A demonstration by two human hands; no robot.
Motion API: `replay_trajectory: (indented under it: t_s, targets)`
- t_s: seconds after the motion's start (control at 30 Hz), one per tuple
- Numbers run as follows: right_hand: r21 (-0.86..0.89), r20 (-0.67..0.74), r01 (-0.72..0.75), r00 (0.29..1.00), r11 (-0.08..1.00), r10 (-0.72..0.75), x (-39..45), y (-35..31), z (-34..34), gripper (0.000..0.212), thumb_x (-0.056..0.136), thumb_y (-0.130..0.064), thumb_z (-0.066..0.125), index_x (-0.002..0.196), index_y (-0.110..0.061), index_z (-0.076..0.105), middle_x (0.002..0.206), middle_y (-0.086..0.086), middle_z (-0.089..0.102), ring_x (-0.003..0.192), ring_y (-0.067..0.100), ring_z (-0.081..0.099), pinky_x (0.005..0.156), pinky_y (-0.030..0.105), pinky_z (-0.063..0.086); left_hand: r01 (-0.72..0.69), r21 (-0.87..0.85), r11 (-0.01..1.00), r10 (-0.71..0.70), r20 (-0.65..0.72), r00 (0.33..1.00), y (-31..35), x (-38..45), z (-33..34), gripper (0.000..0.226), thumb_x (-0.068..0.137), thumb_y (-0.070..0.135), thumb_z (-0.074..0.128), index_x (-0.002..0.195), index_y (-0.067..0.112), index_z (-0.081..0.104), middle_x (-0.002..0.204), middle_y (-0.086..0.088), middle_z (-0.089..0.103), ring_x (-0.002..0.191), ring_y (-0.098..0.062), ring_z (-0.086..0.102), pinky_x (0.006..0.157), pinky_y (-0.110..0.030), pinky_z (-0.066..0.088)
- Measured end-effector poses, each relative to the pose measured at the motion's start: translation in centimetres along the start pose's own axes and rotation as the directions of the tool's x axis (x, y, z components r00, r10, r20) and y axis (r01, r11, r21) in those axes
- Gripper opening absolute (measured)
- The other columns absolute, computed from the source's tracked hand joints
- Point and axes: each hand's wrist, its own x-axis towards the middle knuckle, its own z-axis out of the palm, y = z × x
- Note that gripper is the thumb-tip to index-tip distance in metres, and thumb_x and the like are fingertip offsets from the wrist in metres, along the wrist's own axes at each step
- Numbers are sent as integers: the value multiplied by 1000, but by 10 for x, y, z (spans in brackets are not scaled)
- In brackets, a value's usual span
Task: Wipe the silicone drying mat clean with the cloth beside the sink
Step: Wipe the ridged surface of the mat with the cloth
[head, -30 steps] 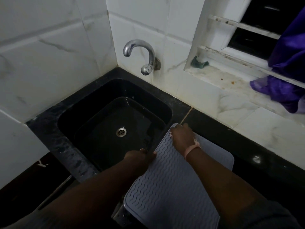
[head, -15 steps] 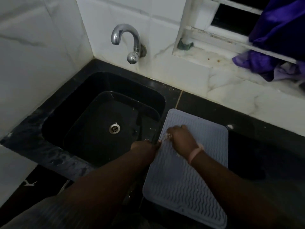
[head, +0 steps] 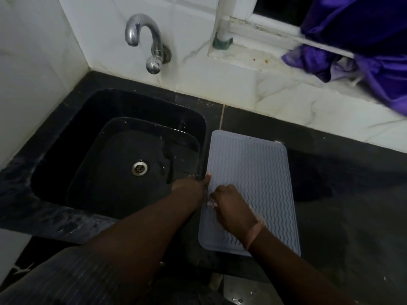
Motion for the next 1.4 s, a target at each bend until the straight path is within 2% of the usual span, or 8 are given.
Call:
replay_trajectory:
  t_s: [0.3, 0.53, 0.7, 0.87, 1.03, 1.17, 1.27, 1.4]
  targets:
    - [-31, -7, 60, 998, 998, -60, 43, 34, -16, 12, 88, -14, 67, 98, -14, 73, 99, 8, 69, 92, 26, 62, 91, 39, 46, -30, 93, 995, 27, 35, 999, 1, -1, -12, 74, 106, 43, 43, 162, 36, -5, 162, -21, 27, 144, -37, 37, 112, -49, 37]
    - [-20, 68, 227, 972, 974, -225, 10, 13, -8, 18, 90, -8, 59, 97, -7, 76, 99, 14, 71, 88, 31, 61, 82, 40, 48, -4, 157, 988, -11, 96, 995, 2, 10, -12, 77, 106, 42, 42, 160, 37, -12, 164, -22, 22, 146, -37, 35, 114, -53, 36]
    - [-1, 247, 352, 907, 936, -340, -29, 0, 7, 20, 90, -26, 61, 97, -13, 74, 99, 9, 71, 87, 25, 64, 88, 34, 41, -4, 60, 998, -1, 87, 996, -1, 13, -3, 70, 106, 48, 31, 159, 39, -14, 167, -22, 11, 151, -38, 23, 121, -52, 27]
    - [449, 264, 111, 932, 887, -250, -27, 16, -14, 16, 84, -21, 77, 99, -20, 79, 102, -7, 76, 92, 5, 69, 90, 25, 54, -10, -138, 990, 8, -21, 1000, -1, 3, 6, 71, 103, 54, 39, 161, 40, 0, 161, -25, 24, 145, -40, 34, 116, -46, 32]
    - [640, 122, -177, 984, 748, 128, -18, 45, -35, 13, 84, -20, 82, 96, -22, 78, 91, -12, 76, 85, -2, 69, 82, 24, 57, -27, -738, 675, -314, -320, 894, -2, -26, 34, 33, 96, 32, 63, 129, 24, 64, 115, -5, 71, 106, -19, 66, 92, -34, 53]
    - [604, 95, -156, 988, 782, 123, -16, 45, -22, 10, 86, -19, 79, 95, -23, 76, 91, -13, 73, 84, -2, 67, 79, 21, 54, -82, -904, 420, -470, -294, 832, -5, -38, 50, 9, 96, 25, 65, 97, 26, 73, 90, 12, 75, 79, 4, 67, 71, -19, 52]
    - [543, 81, -128, 992, 830, 99, -14, 43, -16, 14, 86, -20, 76, 100, -23, 76, 96, -12, 71, 89, 2, 65, 87, 31, 56, -88, -897, 433, -468, -307, 829, -3, -41, 53, 10, 95, 19, 66, 91, 26, 73, 85, 11, 74, 75, 1, 68, 63, -11, 48]
    - [372, 84, -33, 996, 927, 2, -29, 48, -13, 18, 86, -37, 70, 103, -36, 65, 100, -18, 61, 99, 13, 53, 94, 45, 46, -87, -733, 675, -216, -309, 926, 8, -57, 61, 23, 87, 11, 71, 96, 31, 75, 98, 13, 71, 87, 0, 67, 78, -14, 51]
